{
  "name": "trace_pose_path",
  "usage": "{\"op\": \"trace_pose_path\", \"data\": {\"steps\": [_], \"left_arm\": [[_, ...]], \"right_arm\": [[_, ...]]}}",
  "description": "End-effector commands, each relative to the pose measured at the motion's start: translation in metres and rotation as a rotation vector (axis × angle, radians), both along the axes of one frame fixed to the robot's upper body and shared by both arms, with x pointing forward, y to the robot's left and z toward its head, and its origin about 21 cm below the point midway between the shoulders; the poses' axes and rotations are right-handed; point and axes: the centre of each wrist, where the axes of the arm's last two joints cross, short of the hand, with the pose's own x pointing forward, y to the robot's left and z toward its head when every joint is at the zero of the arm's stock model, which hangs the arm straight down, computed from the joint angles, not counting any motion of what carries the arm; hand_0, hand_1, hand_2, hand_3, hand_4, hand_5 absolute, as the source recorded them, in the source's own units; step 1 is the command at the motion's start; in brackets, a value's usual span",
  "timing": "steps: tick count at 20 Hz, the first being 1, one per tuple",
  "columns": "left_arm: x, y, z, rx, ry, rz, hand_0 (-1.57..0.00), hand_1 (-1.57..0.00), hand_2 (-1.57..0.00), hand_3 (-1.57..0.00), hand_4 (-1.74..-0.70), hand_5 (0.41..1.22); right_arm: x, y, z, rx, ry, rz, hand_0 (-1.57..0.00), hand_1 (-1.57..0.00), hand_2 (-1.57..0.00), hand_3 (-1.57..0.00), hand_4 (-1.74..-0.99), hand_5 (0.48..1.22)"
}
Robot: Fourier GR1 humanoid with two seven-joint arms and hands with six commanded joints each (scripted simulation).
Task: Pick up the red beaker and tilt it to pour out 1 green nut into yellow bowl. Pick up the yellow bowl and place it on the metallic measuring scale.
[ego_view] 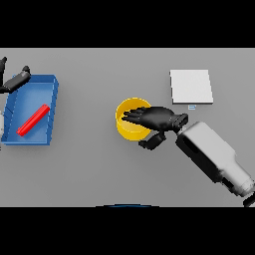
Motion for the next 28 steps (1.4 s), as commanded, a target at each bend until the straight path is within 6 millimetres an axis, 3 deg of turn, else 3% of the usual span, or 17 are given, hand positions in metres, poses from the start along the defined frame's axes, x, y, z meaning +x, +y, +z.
{"op": "trace_pose_path", "data": {"steps": [1,4,7,10,12,13,15,17,20,24,28], "left_arm": [[0.002,-0.002,0.0,-0.006,-0.003,-0.002,0.0,0.0,0.0,0.0,-0.79,0.728],[0.001,-0.001,-0.001,0.003,0.002,0.007,0.0,0.0,0.0,0.0,-0.79,0.73],[-0.001,-0.002,0.004,-0.001,-0.008,0.003,0.0,0.0,0.0,0.0,-0.8,0.73],[-0.002,-0.001,0.003,-0.001,-0.005,0.002,0.0,0.0,0.0,0.0,-0.79,0.729],[-0.001,-0.005,0.002,0.0,-0.007,0.003,0.0,0.0,0.0,0.0,-0.79,0.732],[-0.001,-0.002,0.002,-0.004,-0.008,0.004,0.0,0.0,0.0,0.0,-0.79,0.733],[-0.001,-0.003,0.001,-0.001,-0.008,0.002,0.0,0.0,0.0,0.0,-0.79,0.736],[0.001,-0.003,0.001,0.004,-0.005,0.007,0.0,0.0,0.0,0.0,-0.79,0.734],[0.001,-0.002,0.002,0.005,-0.009,0.004,0.0,0.0,0.0,0.0,-0.79,0.727],[-0.002,-0.001,0.001,0.009,-0.011,-0.001,0.0,0.0,0.0,0.0,-0.78,0.727],[0.001,0.0,0.004,0.013,-0.017,0.005,0.0,0.0,0.0,0.0,-0.79,0.733]], "right_arm": [[0.001,-0.001,-0.003,0.004,0.003,0.007,0.0,0.0,0.0,-0.02,-1.286,0.71],[0.002,0.002,-0.008,0.016,0.002,0.013,0.0,0.0,-0.03,-0.06,-1.293,0.738],[0.0,0.009,-0.008,0.021,0.016,0.006,-0.07,-0.07,-0.14,-0.18,-1.365,0.838],[0.002,0.007,-0.008,0.004,0.019,0.027,-0.47,-0.38,-0.38,-0.42,-1.479,0.999],[0.002,0.008,-0.007,-0.003,0.016,0.023,-0.78,-0.65,-0.59,-0.83,-1.469,1.079],[0.002,0.007,-0.007,0.002,0.025,0.023,-0.94,-0.81,-0.79,-0.98,-1.521,1.108],[0.002,0.007,-0.004,-0.001,0.031,0.027,-1.17,-1.08,-1.07,-1.03,-1.594,1.148],[0.001,0.005,-0.003,0.001,0.036,0.035,-1.31,-1.26,-1.25,-1.09,-1.642,1.175],[0.0,0.003,0.006,-0.019,0.02,0.011,-1.44,-1.41,-1.41,-1.15,-1.683,1.197],[0.003,-0.002,0.026,0.002,0.0,0.004,-1.52,-1.51,-1.5,-1.35,-1.711,1.211],[0.004,-0.009,0.048,-0.003,-0.026,-0.017,-1.55,-1.54,-1.54,-1.33,-1.721,1.217]]}}
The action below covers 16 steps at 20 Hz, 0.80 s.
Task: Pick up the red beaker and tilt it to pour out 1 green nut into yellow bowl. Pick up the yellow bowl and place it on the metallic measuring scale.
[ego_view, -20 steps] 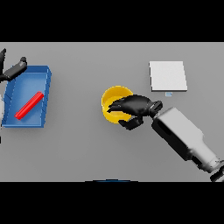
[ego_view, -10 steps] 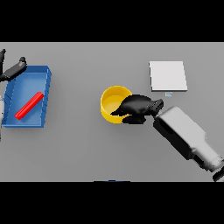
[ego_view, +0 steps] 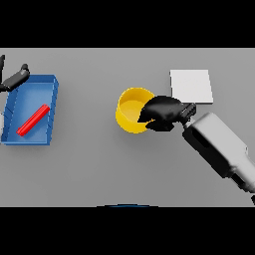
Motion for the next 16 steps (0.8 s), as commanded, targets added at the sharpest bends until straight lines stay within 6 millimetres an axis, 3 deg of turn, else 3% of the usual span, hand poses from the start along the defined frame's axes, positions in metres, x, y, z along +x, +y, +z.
{"op": "trace_pose_path", "data": {"steps": [1,3,7,8,13,16], "left_arm": [[0.0,0.002,0.0,-0.007,-0.003,0.001,0.0,0.0,0.0,0.0,-0.79,0.737],[0.001,0.0,0.0,-0.011,-0.014,-0.007,0.0,0.0,0.0,0.0,-0.8,0.737],[0.001,0.004,0.002,-0.003,-0.019,-0.006,0.0,0.0,0.0,0.0,-0.8,0.747],[0.001,0.005,0.003,-0.007,-0.015,-0.002,0.0,0.0,0.0,0.0,-0.79,0.748],[0.003,0.005,0.005,-0.013,-0.019,-0.002,0.0,0.0,0.0,0.0,-0.8,0.754],[0.001,0.006,0.003,-0.006,-0.01,0.003,0.0,0.0,0.0,0.0,-0.8,0.755]], "right_arm": [[0.001,-0.002,0.004,-0.011,-0.001,-0.016,-1.55,-1.55,-1.55,-1.3,-1.721,1.218],[0.006,-0.004,0.009,-0.023,-0.004,-0.035,-1.56,-1.55,-1.56,-1.36,-1.724,1.218],[0.017,-0.014,0.021,-0.027,-0.032,-0.086,-1.57,-1.56,-1.56,-1.27,-1.723,1.219],[0.019,-0.02,0.026,-0.031,-0.058,-0.096,-1.47,-1.53,-1.57,-1.28,-1.723,1.22],[0.039,-0.049,0.037,-0.053,-0.112,-0.195,-1.54,-1.56,-1.57,-1.41,-1.726,1.221],[0.05,-0.067,0.038,-0.073,-0.129,-0.264,-1.55,-1.56,-1.57,-1.38,-1.725,1.221]]}}
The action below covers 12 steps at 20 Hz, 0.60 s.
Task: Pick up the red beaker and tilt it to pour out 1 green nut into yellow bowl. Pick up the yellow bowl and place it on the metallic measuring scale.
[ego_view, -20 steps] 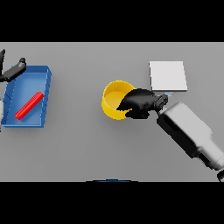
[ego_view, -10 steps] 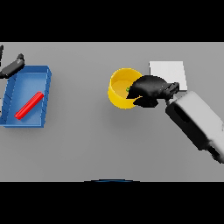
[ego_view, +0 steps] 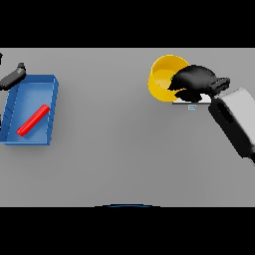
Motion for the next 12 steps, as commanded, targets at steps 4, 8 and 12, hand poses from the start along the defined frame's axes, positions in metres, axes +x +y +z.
{"op": "trace_pose_path", "data": {"steps": [4,8,12], "left_arm": [[-0.002,0.006,0.004,-0.007,-0.004,0.007,0.0,0.0,0.0,0.0,-0.8,0.753],[-0.006,-0.003,0.002,-0.024,0.001,0.01,0.0,0.0,0.0,0.0,-0.82,0.762],[-0.006,-0.003,0.007,-0.016,0.007,0.032,0.0,0.0,0.0,0.0,-0.83,0.771]], "right_arm": [[0.011,-0.011,0.0,-0.01,-0.008,-0.018,-1.56,-1.57,-1.57,-1.27,-1.723,1.221],[0.022,-0.032,-0.017,-0.03,-0.011,-0.158,-1.54,-1.46,-1.53,-1.45,-1.727,1.221],[0.028,-0.052,-0.025,-0.03,0.001,-0.208,-1.51,-1.38,-1.47,-1.52,-1.729,1.221]]}}
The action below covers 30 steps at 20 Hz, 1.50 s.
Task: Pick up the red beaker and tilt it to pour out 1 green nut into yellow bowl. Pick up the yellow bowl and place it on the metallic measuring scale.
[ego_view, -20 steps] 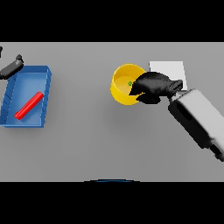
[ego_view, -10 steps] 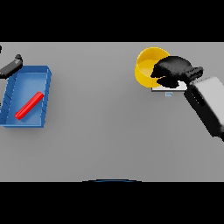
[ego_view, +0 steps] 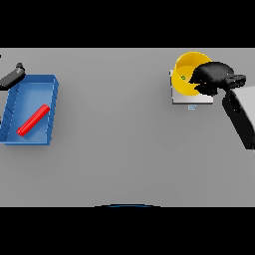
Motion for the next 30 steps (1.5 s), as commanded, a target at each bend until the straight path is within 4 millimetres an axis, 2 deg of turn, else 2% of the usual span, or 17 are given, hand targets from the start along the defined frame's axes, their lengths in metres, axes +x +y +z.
{"op": "trace_pose_path", "data": {"steps": [1,3,7,8,10,11,12,14,16,18,21,25,27,30], "left_arm": [[0.001,0.0,0.002,-0.009,0.003,0.006,0.0,0.0,0.0,0.0,-0.84,0.772],[0.001,0.002,0.001,-0.008,0.01,0.009,0.0,0.0,0.0,0.0,-0.85,0.78],[0.0,0.001,-0.004,-0.001,0.021,0.006,0.0,0.0,0.0,0.0,-0.84,0.786],[0.002,0.003,0.002,-0.001,0.018,0.012,0.0,0.0,0.0,0.0,-0.84,0.776],[0.003,0.002,0.002,0.0,0.014,0.011,0.0,0.0,0.0,0.0,-0.84,0.771],[0.004,0.003,0.001,-0.002,0.015,0.008,0.0,0.0,0.0,0.0,-0.84,0.772],[0.005,0.005,-0.001,-0.004,0.018,0.005,0.0,0.0,0.0,0.0,-0.84,0.773],[0.005,0.005,-0.005,-0.003,0.016,0.009,0.0,0.0,0.0,0.0,-0.84,0.773],[0.002,0.005,-0.004,-0.017,-0.004,0.001,0.0,0.0,0.0,0.0,-0.85,0.767],[0.002,0.007,-0.001,-0.001,0.007,0.002,0.0,0.0,0.0,0.0,-0.85,0.766],[0.002,0.001,0.0,-0.007,0.002,-0.01,0.0,0.0,0.0,0.0,-0.85,0.771],[0.002,0.0,0.0,-0.006,0.0,-0.006,0.0,0.0,0.0,0.0,-0.86,0.772],[0.001,-0.002,0.003,-0.001,-0.004,-0.004,0.0,0.0,0.0,0.0,-0.85,0.772],[-0.001,-0.002,0.002,-0.006,0.0,-0.001,0.0,0.0,0.0,0.0,-0.85,0.768]], "right_arm": [[0.002,0.0,-0.002,-0.007,0.004,-0.015,-1.51,-1.37,-1.45,-1.53,-1.73,1.221],[0.001,-0.003,-0.011,-0.014,0.01,-0.016,-1.48,-1.31,-1.4,-1.54,-1.73,1.221],[0.006,-0.006,-0.013,-0.019,0.02,-0.03,-1.39,-1.2,-1.32,-1.56,-1.73,1.221],[0.006,-0.008,-0.015,-0.016,0.021,-0.031,-1.4,-1.21,-1.32,-1.56,-1.73,1.221],[0.006,-0.011,-0.019,-0.002,0.034,-0.033,-1.42,-1.23,-1.4,-1.54,-1.728,1.221],[0.006,-0.008,-0.019,-0.001,0.042,-0.044,-1.4,-1.18,-1.29,-1.54,-1.67,1.221],[0.008,-0.006,-0.017,-0.002,0.044,-0.055,-1.41,-1.15,-1.18,-1.39,-1.644,1.221],[0.01,-0.007,-0.015,0.011,0.062,-0.075,-1.19,-0.91,-0.91,-1.1,-1.6,1.09],[0.01,-0.011,-0.014,0.014,0.088,-0.088,-0.95,-0.69,-0.67,-0.88,-1.564,0.991],[0.011,-0.01,-0.015,0.017,0.095,-0.094,-0.71,-0.52,-0.52,-0.72,-1.54,0.923],[0.013,-0.011,-0.011,0.013,0.106,-0.101,-0.37,-0.28,-0.35,-0.56,-1.501,0.865],[0.013,-0.016,-0.012,-0.024,0.115,-0.095,-0.15,-0.11,-0.18,-0.4,-1.452,0.818],[0.01,-0.017,-0.018,-0.025,0.124,-0.083,-0.1,-0.07,-0.12,-0.33,-1.432,0.807],[0.012,-0.014,-0.015,-0.027,0.121,-0.081,-0.05,-0.04,-0.06,-0.26,-1.414,0.796]]}}
